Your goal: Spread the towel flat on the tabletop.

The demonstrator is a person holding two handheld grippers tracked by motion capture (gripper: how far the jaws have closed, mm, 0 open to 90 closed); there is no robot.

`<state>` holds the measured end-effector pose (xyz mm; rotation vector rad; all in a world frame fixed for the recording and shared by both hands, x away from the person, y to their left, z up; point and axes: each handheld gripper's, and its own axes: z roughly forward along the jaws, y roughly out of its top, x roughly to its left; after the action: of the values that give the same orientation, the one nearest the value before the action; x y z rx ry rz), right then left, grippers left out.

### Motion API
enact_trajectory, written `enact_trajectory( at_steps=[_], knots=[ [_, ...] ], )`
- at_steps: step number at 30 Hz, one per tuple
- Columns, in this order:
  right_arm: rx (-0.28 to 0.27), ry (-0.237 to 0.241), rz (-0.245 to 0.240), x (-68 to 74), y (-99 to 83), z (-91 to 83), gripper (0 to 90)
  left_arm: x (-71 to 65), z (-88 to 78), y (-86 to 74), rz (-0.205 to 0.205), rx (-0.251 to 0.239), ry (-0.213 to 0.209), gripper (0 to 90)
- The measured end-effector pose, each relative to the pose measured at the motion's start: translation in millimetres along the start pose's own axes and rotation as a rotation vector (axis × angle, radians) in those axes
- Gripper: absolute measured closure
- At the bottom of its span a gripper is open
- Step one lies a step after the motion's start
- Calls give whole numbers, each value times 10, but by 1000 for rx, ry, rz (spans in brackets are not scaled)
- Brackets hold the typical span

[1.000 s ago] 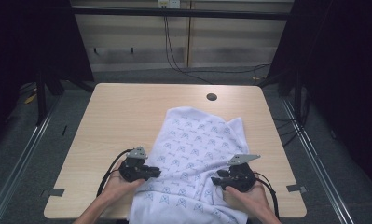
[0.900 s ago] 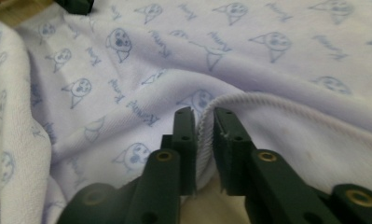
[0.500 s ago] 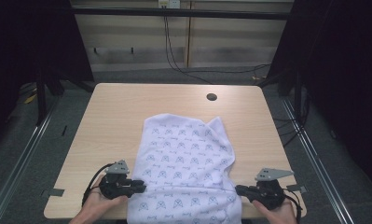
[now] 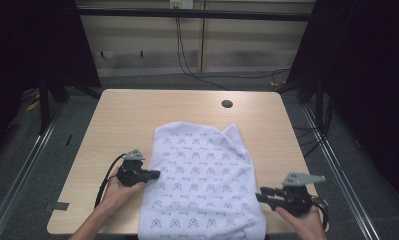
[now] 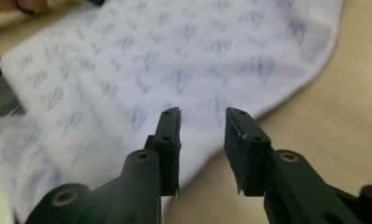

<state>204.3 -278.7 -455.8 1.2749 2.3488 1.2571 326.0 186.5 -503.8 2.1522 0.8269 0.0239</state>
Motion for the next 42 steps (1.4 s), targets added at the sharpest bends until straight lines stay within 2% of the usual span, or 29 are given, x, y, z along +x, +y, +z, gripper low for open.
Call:
enact_trajectory(
  at_steps=[2, 3, 4, 6, 8, 10, 11, 13, 15, 18, 20, 22, 23, 26, 27, 28, 29, 30, 31, 33, 34, 36, 38, 40, 42],
  knots=[
    [-22, 24, 20, -93, 117, 170, 641, -55, -10, -10, 21, 13, 7, 900],
    [-19, 26, 12, -136, 183, 287, 631, -76, -18, -17, 35, 15, 16, 900],
    [-3, 10, -14, -157, 255, 405, 631, -97, -27, -27, 47, 21, 8, 900],
    [14, 6, -61, -202, 396, 664, 639, -123, -61, -66, 41, 28, -9, 900],
    [40, 11, -79, -216, 484, 875, 643, -145, -109, -115, 36, 37, -29, 900],
    [84, -13, -107, -195, 526, 1039, 637, -170, -145, -166, 30, 32, -43, 900],
    [100, -25, -130, -186, 532, 1121, 630, -185, -181, -191, 44, 43, -47, 900],
    [140, -63, -167, -170, 502, 1238, 630, -217, -219, -234, 45, 44, -43, 900],
    [142, -61, -175, -149, 489, 1224, 677, -232, -246, -268, 43, 43, -52, 900],
    [167, -51, -209, -57, 425, 1138, 864, -249, -268, -298, 34, 44, -68, 900],
    [163, -38, -201, -20, 362, 1077, 875, -283, -270, -315, 37, 51, -95, 900],
    [180, -23, -199, 25, 291, 978, 879, -338, -283, -336, 45, 66, -117, 900],
    [184, -6, -185, 63, 226, 908, 879, -402, -303, -364, 66, 82, -137, 900],
    [189, 48, -172, 213, 22, 704, 871, -525, -329, -437, 72, 99, -211, 900],
    [205, 52, -164, 261, -14, 653, 847, -560, -349, -445, 90, 78, -200, 875],
    [206, 65, -164, 283, -39, 628, 802, -596, -397, -419, 98, 12, -204, 832],
    [204, 78, -166, 308, -60, 589, 762, -599, -423, -386, 85, -29, -222, 820],
    [190, 79, -159, 314, -54, 550, 750, -586, -440, -324, 64, -79, -216, 820],
    [132, 110, -139, 273, -8, 494, 748, -561, -423, -269, 47, -91, -193, 801],
    [64, 71, -119, 183, 103, 436, 716, -479, -352, -178, 49, -92, -126, 790],
    [45, 47, -113, 104, 172, 432, 688, -416, -299, -129, 32, -83, -105, 790],
    [38, -30, -110, -117, 308, 491, 661, -291, -167, -17, 30, -63, -51, 787],
    [30, -60, -89, -305, 380, 589, 625, -198, -69, 63, 18, -44, -29, 783],
    [39, -93, -56, -476, 445, 731, 560, -95, 5, 147, 39, -38, 17, 776],
    [49, -119, -49, -589, 520, 849, 518, 32, 32, 215, 8, -70, 49, 735]
  ],
)
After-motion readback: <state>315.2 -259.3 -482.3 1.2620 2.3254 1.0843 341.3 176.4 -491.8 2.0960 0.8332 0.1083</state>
